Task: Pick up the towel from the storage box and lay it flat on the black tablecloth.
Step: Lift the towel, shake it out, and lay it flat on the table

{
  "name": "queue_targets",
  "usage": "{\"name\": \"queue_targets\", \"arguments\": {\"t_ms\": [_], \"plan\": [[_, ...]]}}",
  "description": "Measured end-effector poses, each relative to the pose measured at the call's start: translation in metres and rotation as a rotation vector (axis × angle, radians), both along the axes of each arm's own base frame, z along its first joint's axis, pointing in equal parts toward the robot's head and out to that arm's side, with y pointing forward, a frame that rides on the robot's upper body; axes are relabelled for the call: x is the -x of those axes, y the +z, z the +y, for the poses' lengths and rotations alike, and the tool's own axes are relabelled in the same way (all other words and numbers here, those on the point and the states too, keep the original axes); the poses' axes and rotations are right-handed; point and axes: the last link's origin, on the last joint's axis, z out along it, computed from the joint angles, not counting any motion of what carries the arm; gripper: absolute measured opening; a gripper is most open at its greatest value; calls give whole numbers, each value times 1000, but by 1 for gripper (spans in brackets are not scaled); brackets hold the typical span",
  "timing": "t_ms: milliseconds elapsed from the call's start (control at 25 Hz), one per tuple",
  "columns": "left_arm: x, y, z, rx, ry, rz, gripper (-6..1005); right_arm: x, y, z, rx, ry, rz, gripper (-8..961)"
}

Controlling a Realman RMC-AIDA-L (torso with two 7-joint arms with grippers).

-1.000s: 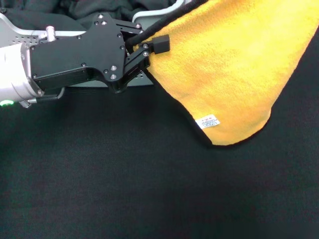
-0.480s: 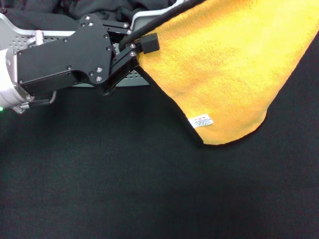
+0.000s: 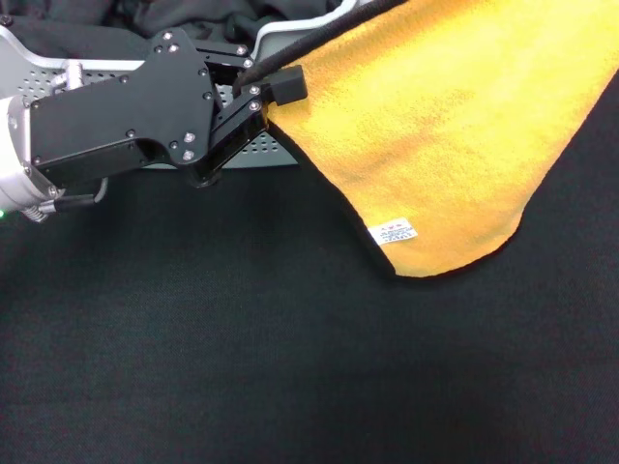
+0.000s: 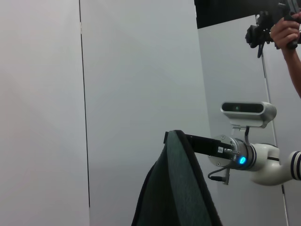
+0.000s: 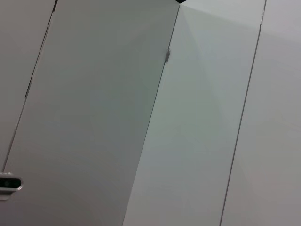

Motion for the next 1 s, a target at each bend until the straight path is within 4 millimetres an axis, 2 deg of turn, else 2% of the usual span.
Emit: {"name": "queue_targets", "arguments": {"t_ms": [1000], "plan": [[5, -2, -2, 18, 22, 3, 70, -1, 0, 0, 3, -3, 4, 74]]}}
